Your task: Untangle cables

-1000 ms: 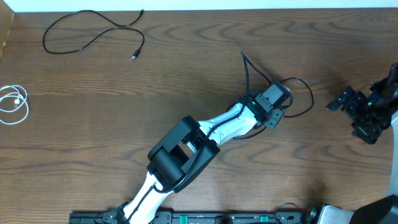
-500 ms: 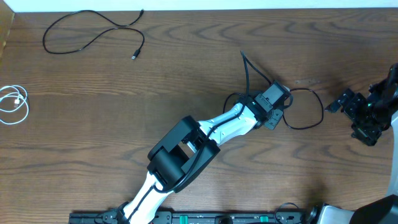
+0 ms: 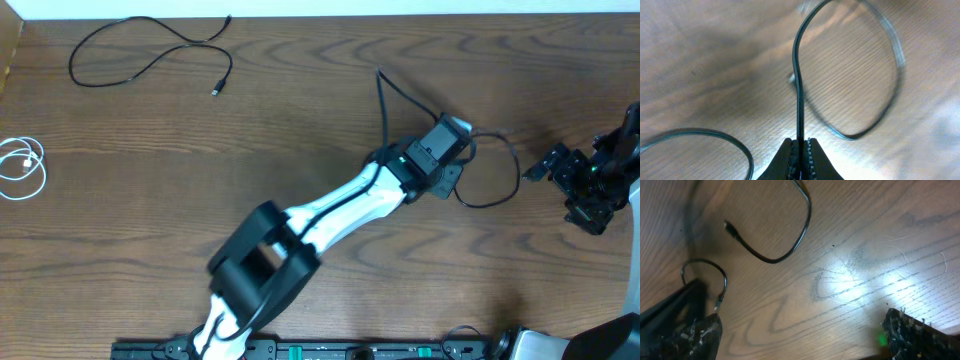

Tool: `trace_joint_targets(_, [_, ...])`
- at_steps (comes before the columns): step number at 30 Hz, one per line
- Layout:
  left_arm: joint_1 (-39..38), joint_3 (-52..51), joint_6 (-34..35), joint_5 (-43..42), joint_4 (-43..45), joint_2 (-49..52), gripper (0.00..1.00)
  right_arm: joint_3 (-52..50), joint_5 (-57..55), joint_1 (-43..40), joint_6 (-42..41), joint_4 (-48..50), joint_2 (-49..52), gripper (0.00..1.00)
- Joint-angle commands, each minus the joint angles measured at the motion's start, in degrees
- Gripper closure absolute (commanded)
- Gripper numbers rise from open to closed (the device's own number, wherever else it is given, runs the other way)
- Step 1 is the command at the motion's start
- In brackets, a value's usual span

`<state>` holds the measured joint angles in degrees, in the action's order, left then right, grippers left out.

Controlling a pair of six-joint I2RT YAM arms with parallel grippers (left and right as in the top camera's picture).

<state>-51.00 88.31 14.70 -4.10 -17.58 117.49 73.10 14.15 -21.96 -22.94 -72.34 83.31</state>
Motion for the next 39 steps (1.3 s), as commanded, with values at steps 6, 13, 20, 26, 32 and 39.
trace_joint_targets(6, [0.50,-0.11,3.23,0.02,-1.66,-7.41,0.93,0.28,0.46,-0.07,0.92,0.15,0.04,0.01])
trace_joint_targets(13, [3.85,-0.11,8.28,-2.75,-1.60,-16.33,0.93,0.28,9.42,0.72,11.10,-0.33,0.04,0.01])
trace_joint_targets(20, [10.49,-0.11,9.84,-8.41,-2.56,-25.88,0.93,0.28,13.44,2.56,11.87,-0.02,0.04,0.01])
trace_joint_targets(26, [14.12,-0.11,13.22,-9.01,-3.56,-33.44,0.93,0.28,13.44,4.72,11.87,0.57,0.04,0.01])
trace_joint_targets(32, [17.31,-0.11,14.45,-7.52,-6.43,-40.52,0.93,0.28,13.44,7.34,11.85,1.01,0.04,0.01])
trace_joint_targets(39, [27.34,-0.11,17.16,-2.73,-17.20,-45.42,0.92,0.28,13.44,9.77,11.85,1.22,0.04,0.01])
